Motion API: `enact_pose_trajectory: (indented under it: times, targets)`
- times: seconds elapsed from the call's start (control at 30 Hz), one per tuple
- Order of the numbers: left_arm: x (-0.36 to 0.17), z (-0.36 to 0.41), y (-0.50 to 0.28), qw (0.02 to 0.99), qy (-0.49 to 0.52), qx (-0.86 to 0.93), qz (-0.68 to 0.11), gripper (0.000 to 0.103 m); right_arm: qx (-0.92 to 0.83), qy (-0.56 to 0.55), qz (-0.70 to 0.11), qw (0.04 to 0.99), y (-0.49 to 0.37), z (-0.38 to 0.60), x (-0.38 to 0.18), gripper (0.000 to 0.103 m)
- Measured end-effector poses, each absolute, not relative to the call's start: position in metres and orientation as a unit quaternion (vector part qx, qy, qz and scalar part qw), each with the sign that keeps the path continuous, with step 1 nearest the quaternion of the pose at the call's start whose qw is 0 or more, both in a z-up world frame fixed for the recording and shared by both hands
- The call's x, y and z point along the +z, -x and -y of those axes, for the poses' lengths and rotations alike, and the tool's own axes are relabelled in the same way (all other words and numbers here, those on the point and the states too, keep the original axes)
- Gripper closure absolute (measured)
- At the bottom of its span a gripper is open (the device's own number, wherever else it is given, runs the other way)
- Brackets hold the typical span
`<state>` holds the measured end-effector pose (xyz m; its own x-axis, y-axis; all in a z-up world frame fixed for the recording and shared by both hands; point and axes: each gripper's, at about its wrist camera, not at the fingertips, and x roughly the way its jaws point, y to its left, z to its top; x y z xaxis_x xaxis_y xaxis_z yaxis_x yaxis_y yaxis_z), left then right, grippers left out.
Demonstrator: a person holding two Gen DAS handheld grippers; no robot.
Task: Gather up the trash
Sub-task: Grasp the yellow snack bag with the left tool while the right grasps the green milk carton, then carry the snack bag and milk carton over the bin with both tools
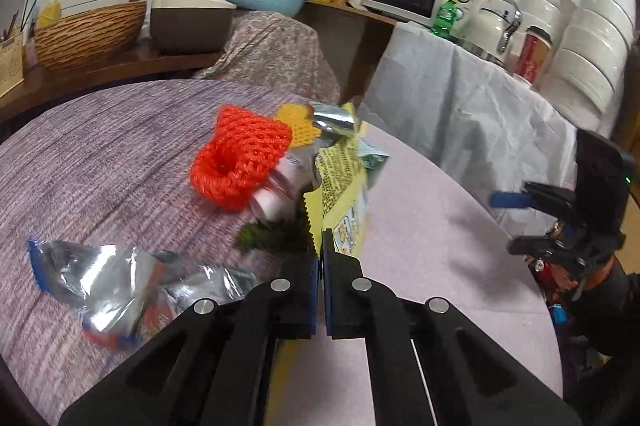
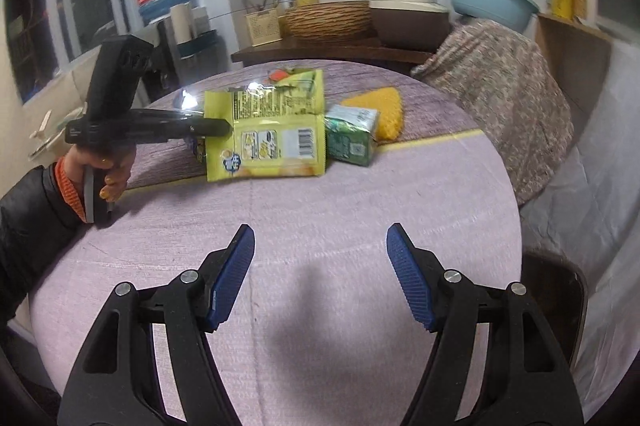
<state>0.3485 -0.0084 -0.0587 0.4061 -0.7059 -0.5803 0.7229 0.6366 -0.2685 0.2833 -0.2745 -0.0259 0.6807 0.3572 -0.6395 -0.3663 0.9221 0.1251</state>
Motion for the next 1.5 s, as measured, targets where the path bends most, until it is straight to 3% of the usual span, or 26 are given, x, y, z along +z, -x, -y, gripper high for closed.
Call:
enact_pose_trajectory:
  times: [0.37, 0.87, 1.13, 1.3, 1.5]
  targets:
    - [-0.049, -0.017, -0.295, 0.844, 0.027, -0.421, -0.331, 0.100, 0.213, 0.064, -0.340, 0.914, -0.345, 0.245, -0.011, 0.034]
    - [-0.057, -0.043, -0.256, 0.847, 0.055, -0.394, -0.351, 0.100, 0.276, 0.385, -0.359, 0.804, -0.429, 0.176, -0.042, 0.034]
    - [-0.060, -0.043, -0.253, 0.846, 0.059, -0.398, -0.350, 0.100, 0.309, 0.373, -0.407, 0.774, -0.454, 0.171, -0.038, 0.035]
    - [-0.058, -0.043, -0.251, 0.848, 0.062, -0.396, -0.347, 0.100, 0.316, 0.374, -0.429, 0.759, -0.440, 0.170, -0.028, 0.051]
    - [-0.058, -0.044, -0.250, 0.847, 0.073, -0.395, -0.347, 0.100, 0.312, 0.377, -0.421, 0.764, -0.417, 0.173, -0.030, 0.048]
